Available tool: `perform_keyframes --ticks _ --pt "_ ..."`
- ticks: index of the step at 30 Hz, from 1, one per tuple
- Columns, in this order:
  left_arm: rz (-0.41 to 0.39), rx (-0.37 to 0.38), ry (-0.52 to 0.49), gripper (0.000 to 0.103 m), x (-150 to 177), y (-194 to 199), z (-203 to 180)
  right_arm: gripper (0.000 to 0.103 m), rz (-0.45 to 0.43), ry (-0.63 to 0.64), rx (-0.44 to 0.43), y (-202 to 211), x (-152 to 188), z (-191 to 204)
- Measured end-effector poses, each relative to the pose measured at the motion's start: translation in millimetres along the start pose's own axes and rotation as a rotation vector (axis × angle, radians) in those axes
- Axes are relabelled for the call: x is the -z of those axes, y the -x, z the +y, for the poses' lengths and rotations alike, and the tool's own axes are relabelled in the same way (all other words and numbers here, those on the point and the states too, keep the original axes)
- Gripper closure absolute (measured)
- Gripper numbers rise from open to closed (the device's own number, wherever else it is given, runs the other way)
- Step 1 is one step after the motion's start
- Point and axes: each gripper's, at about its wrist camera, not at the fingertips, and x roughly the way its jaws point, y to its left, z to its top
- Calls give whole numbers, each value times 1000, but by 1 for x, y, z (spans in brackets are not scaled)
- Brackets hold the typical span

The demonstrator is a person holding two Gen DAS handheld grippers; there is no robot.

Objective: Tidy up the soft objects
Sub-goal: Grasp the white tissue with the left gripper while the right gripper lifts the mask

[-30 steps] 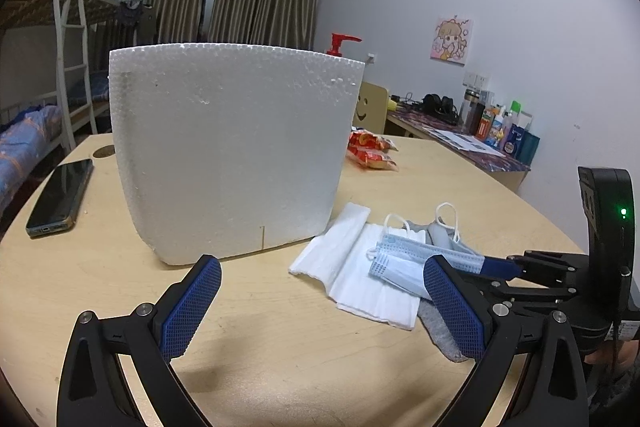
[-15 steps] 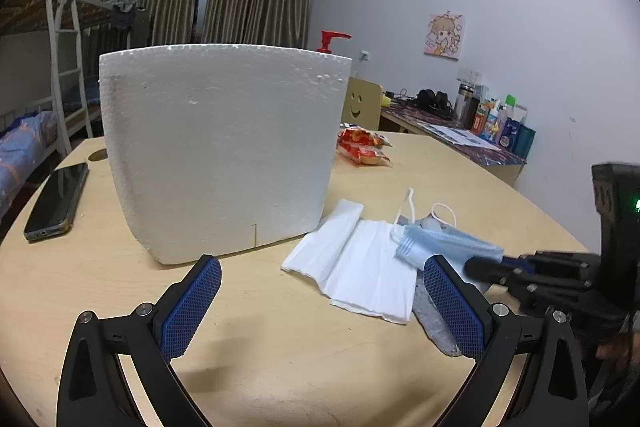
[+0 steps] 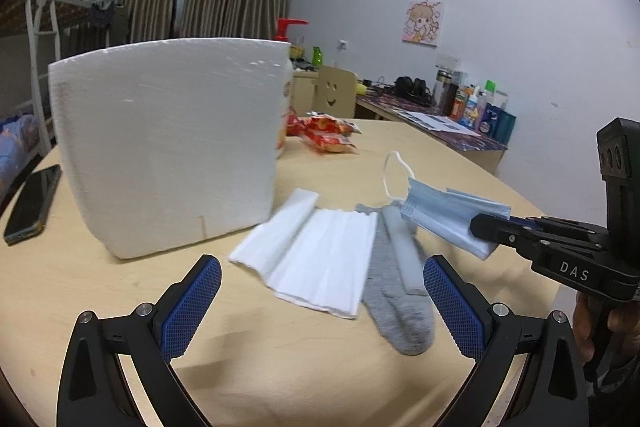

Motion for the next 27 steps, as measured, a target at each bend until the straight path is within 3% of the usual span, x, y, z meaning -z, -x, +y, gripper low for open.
perform_keyframes --ticks 13,21,27 --pt "28 56 -49 2 -5 -9 -35 89 -53 -64 46 20 6 -37" --pt "64 -53 -42 2 -18 -28 -26 89 -59 -82 22 18 10 -45" --pt "136 -104 -37 14 -24 -54 -15 89 -53 -87 -5 13 12 -48"
